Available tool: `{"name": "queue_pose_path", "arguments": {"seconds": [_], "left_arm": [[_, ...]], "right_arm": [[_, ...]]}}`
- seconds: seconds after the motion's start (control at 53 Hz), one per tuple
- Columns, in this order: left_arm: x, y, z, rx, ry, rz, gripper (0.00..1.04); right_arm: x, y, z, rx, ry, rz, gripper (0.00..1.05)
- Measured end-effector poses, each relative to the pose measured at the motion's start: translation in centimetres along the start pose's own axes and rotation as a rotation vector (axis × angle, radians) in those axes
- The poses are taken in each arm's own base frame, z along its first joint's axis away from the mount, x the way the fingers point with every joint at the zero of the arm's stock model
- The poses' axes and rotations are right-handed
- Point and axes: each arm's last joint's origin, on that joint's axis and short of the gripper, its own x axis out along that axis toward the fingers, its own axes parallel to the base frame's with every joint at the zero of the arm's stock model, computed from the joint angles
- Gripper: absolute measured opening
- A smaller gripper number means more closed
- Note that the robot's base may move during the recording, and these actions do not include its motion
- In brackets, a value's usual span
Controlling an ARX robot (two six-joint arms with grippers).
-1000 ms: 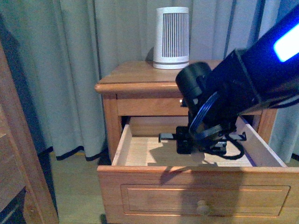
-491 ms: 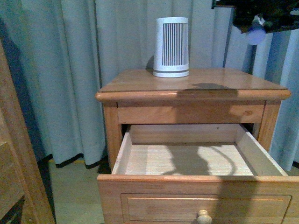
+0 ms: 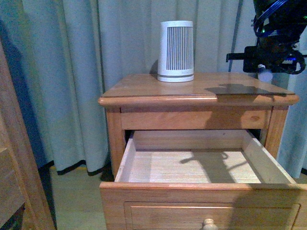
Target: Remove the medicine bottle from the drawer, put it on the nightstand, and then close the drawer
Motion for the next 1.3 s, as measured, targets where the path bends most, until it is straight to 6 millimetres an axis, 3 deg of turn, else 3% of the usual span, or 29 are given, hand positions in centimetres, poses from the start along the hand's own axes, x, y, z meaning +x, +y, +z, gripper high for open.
{"name": "queue_pose_path", "arguments": {"seconds": [0.113,0.302,0.453,0.547,0.717,0.811,0.868,0.906,1.019,1.132,1.302], "left_arm": [[0.0,0.0,0.0,0.000,0.000,0.000,0.98],[0.0,0.0,0.0,0.000,0.000,0.000,0.98],[0.0,0.0,0.0,0.000,0.000,0.000,0.98],[0.0,0.0,0.0,0.000,0.000,0.000,0.98],[0.0,0.0,0.0,0.000,0.000,0.000,0.98],[0.0,0.0,0.0,0.000,0.000,0.000,0.98],[0.0,0.0,0.0,0.000,0.000,0.000,0.98],[0.0,0.0,0.0,0.000,0.000,0.000,0.98],[0.0,0.0,0.0,0.000,0.000,0.000,0.98],[0.0,0.0,0.0,0.000,0.000,0.000,0.98],[0.0,0.0,0.0,0.000,0.000,0.000,0.98]], "right_arm": [[1.3,0.8,-0.4,-0.008,-0.005,0.004,0.33],[1.6,1.6,-0.5,-0.009,-0.045,0.049,0.62],[0.2,1.4,0.0,-0.003,-0.094,0.074,0.86],[-2.1,0.5,0.6,0.012,-0.131,0.107,0.99],[-9.6,-3.6,1.8,0.048,-0.168,0.139,0.98],[-14.1,-6.7,0.8,0.079,-0.199,0.175,0.98],[-16.6,-8.7,-1.0,0.095,-0.205,0.191,0.98],[-18.5,-10.4,-3.7,0.104,-0.194,0.204,0.98],[-20.8,-12.8,-9.9,0.083,-0.130,0.211,0.98],[-22.0,-13.8,-16.1,0.053,-0.043,0.237,0.98],[-21.1,-13.1,-23.6,-0.003,0.098,0.273,0.98]]}}
